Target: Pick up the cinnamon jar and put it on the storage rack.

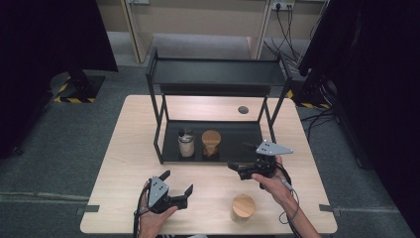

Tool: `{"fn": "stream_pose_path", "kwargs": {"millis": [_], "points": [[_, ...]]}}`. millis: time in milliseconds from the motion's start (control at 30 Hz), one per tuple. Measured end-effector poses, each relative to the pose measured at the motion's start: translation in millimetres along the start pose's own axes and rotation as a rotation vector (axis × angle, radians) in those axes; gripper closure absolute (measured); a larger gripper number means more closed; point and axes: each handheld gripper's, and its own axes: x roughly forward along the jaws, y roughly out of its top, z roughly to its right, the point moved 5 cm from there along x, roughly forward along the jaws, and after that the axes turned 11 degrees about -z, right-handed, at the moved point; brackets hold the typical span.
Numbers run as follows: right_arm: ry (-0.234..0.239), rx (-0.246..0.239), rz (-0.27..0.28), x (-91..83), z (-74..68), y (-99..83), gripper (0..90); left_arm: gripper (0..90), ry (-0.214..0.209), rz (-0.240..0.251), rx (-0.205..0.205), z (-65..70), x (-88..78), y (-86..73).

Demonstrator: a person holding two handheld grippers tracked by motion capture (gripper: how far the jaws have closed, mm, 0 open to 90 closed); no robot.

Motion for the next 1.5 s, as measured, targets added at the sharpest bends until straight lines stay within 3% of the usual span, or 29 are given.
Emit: {"fn": "stream_pose_path", "kwargs": {"millis": [700,1500], "points": [[-0.021,0.052,0.021,-27.0,-1.0,-37.5,3.4,3.3,-0.012,0.0,0.0,-1.5,-0.1,0.2],[-0.017,0.069,0.041,-46.3,-15.1,-58.6,3.5,3.3,-0.012,0.005,-0.006,-2.4,-0.9,0.1]]}}
